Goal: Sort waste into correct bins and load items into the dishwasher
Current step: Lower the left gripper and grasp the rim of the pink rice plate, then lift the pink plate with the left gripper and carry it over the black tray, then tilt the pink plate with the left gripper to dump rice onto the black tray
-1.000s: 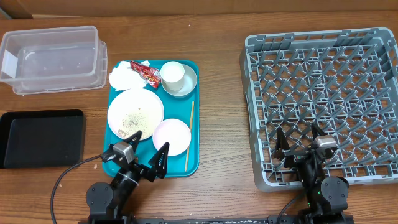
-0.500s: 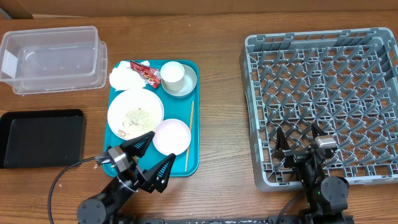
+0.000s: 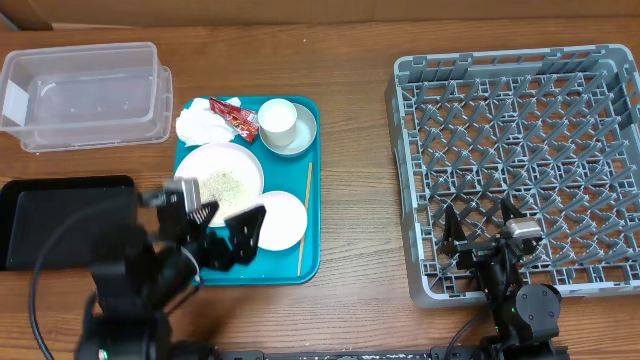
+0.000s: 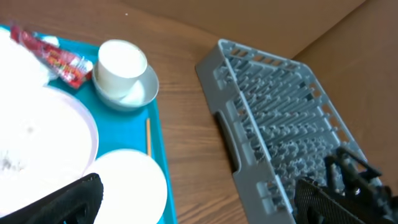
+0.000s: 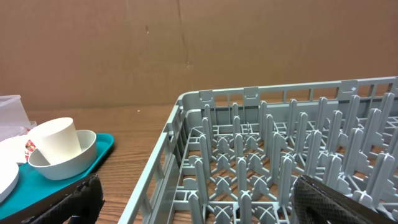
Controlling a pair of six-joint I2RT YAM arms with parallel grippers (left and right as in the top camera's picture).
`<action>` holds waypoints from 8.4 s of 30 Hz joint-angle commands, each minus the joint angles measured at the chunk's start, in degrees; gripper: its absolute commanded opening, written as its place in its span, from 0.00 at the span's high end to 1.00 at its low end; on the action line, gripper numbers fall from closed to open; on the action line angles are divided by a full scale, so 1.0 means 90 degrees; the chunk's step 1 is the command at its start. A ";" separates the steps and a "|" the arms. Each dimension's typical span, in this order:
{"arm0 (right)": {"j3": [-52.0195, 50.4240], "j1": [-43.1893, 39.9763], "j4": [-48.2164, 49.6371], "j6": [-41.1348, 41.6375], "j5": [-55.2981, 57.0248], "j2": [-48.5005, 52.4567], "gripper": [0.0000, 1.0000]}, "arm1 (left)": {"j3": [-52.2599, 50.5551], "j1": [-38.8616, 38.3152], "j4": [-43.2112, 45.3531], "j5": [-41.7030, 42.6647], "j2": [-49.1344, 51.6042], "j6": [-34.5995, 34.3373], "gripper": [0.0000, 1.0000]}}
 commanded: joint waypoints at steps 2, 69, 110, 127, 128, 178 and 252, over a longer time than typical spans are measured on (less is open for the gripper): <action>-0.0068 -0.0007 0.0051 -0.0034 0.0044 -0.0070 0.00 | 0.0493 -0.0024 0.0010 0.0508 0.0719 0.0240 0.00; -0.0068 -0.0007 0.0051 -0.0034 0.0044 -0.0070 0.00 | 0.3177 -0.1673 -0.1263 -0.4073 0.8204 -0.1360 0.41; -0.0068 -0.0007 0.0051 -0.0034 0.0044 -0.0070 0.00 | 0.2839 -0.1882 -0.1336 -0.4216 0.8136 -0.1630 0.96; -0.0068 -0.0007 0.0051 -0.0034 0.0044 -0.0070 0.00 | 0.3623 -0.1882 -0.2297 -0.4549 0.8133 -0.1642 0.96; -0.0068 -0.0007 0.0051 -0.0034 0.0044 -0.0070 0.00 | 0.3813 -0.1882 -0.2482 -0.4658 0.8133 -0.1639 0.96; -0.0068 -0.0007 0.0053 -0.0034 0.0044 -0.0070 0.00 | 0.6897 0.2244 -0.3466 -0.3218 0.8136 -0.0627 0.96; -0.0068 -0.0007 0.0051 -0.0034 0.0044 -0.0070 0.00 | 0.6385 0.6278 -0.4626 0.3407 0.8194 0.1673 0.96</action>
